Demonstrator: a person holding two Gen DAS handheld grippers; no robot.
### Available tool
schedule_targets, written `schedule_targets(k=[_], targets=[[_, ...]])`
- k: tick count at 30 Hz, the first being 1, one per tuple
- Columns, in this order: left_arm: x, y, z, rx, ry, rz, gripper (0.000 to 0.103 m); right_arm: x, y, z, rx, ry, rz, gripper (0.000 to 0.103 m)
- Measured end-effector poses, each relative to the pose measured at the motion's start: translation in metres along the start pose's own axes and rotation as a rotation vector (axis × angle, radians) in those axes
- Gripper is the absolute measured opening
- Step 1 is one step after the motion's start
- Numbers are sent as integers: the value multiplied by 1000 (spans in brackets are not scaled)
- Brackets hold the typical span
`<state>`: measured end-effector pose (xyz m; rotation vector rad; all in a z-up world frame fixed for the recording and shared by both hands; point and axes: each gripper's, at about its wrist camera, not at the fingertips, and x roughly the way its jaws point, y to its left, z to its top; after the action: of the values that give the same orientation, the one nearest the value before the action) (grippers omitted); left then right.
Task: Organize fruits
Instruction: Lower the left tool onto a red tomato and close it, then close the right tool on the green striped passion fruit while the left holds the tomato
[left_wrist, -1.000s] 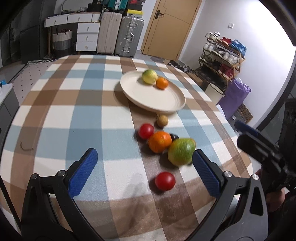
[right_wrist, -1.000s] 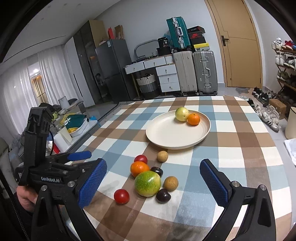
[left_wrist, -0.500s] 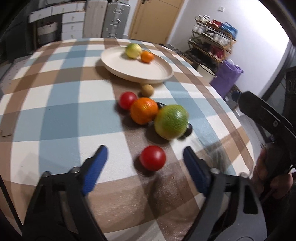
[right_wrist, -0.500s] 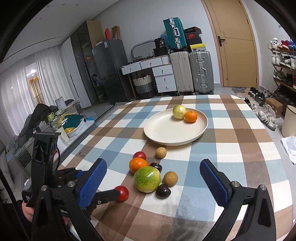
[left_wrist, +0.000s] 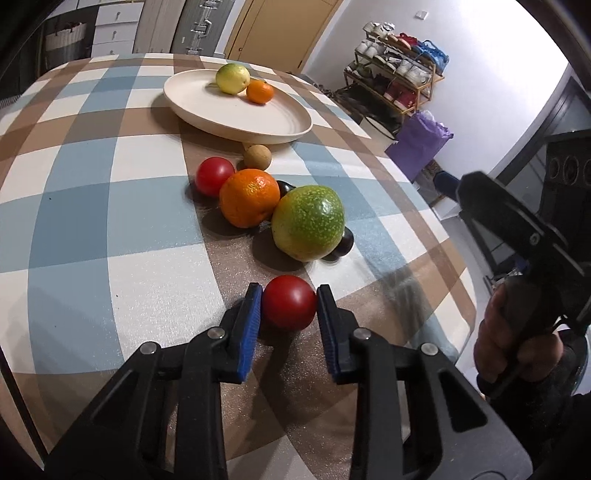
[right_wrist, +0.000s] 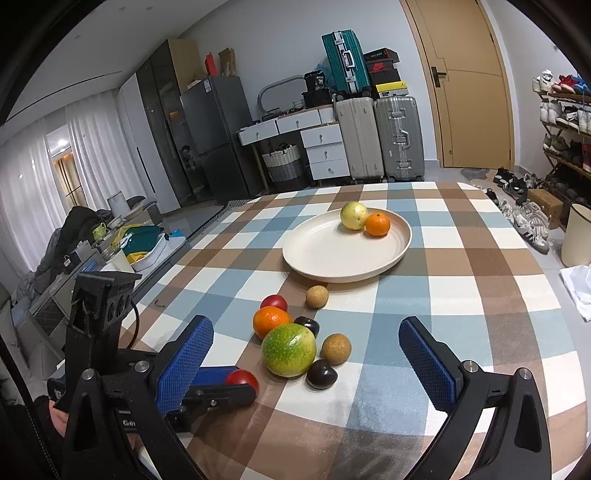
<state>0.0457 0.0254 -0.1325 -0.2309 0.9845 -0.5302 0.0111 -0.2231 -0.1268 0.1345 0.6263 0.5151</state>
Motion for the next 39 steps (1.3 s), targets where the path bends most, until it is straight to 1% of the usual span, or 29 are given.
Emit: schedule_targets(k=[4, 9, 13, 18, 24, 31, 34, 39], targets=[[-5, 3, -1, -7, -11, 8, 27, 1, 0, -2, 2, 4, 1, 102], [-19, 8, -1, -27, -44, 19, 27, 2, -4, -3, 26, 10, 13, 102], [-30, 10, 0, -25, -67, 23, 27, 7, -5, -4, 22, 27, -7, 102], [-40, 15, -1, -45, -80, 5, 27, 13, -3, -7, 16, 48, -3, 102], [-46, 22, -2, -79, -95, -19, 27, 25, 9, -13, -41, 92, -11, 102], [-53, 32, -5, -113, -113, -11, 27, 42, 19, -18, -84, 128, -2, 102], [-54, 37, -6, -121, -111, -14, 27, 51, 26, -18, -135, 149, -17, 102], [-53, 46, -8, -149, -115, -26, 27, 62, 36, -20, -241, 165, -69, 102]])
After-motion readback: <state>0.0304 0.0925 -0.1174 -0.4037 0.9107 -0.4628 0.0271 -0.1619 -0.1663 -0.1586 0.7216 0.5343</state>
